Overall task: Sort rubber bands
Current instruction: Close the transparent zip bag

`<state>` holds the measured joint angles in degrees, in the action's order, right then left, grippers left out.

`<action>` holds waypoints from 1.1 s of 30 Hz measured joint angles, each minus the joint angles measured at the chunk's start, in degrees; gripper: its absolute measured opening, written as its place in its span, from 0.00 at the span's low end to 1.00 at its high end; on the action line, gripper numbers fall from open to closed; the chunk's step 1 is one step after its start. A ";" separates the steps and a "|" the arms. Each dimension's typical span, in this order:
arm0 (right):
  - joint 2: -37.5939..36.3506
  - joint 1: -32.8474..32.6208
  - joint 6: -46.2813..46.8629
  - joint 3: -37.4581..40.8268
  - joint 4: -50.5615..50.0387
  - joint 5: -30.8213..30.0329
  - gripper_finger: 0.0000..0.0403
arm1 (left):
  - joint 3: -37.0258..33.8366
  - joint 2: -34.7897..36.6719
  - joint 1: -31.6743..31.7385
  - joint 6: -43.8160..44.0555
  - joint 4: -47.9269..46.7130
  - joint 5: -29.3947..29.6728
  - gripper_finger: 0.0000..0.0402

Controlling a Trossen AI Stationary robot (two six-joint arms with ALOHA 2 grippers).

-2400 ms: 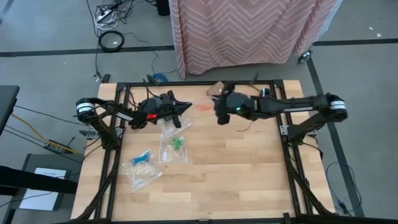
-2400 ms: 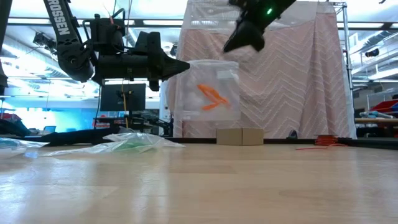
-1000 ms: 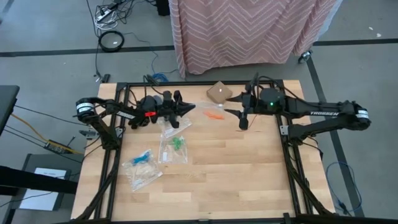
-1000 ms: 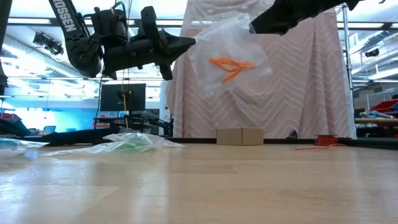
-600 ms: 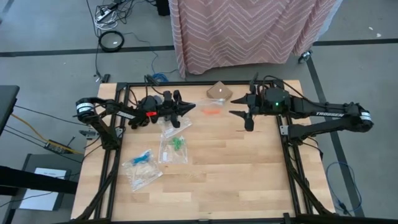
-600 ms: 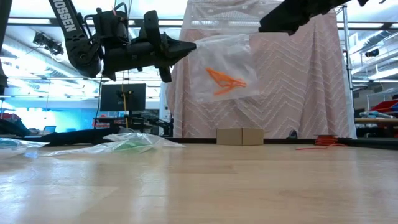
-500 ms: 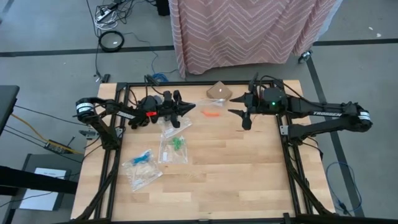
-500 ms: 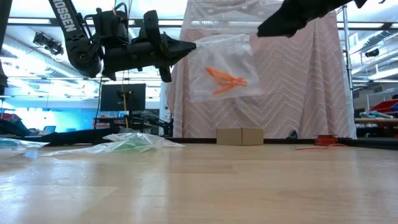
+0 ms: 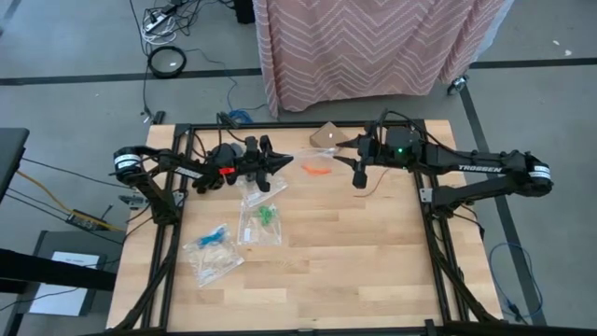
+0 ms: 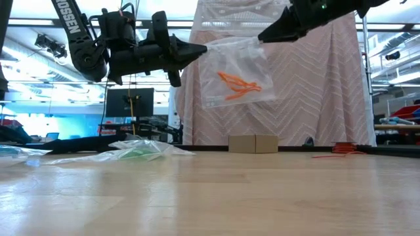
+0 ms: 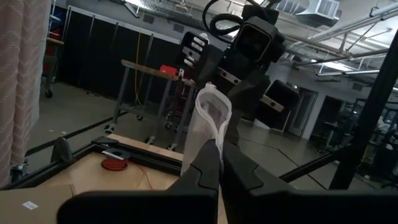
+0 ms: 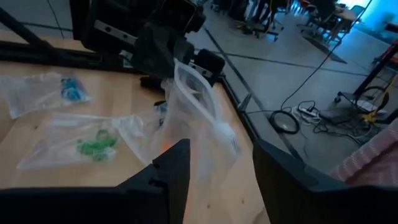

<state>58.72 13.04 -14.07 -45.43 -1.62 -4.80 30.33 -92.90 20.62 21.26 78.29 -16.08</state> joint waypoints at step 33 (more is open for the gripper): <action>0.20 -1.65 -3.30 0.00 0.70 -6.94 0.00 | -0.02 0.00 0.00 -0.03 0.65 1.92 0.03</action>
<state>58.92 11.39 -17.37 -45.43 -0.92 -11.74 30.30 -92.90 20.62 21.23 78.94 -14.15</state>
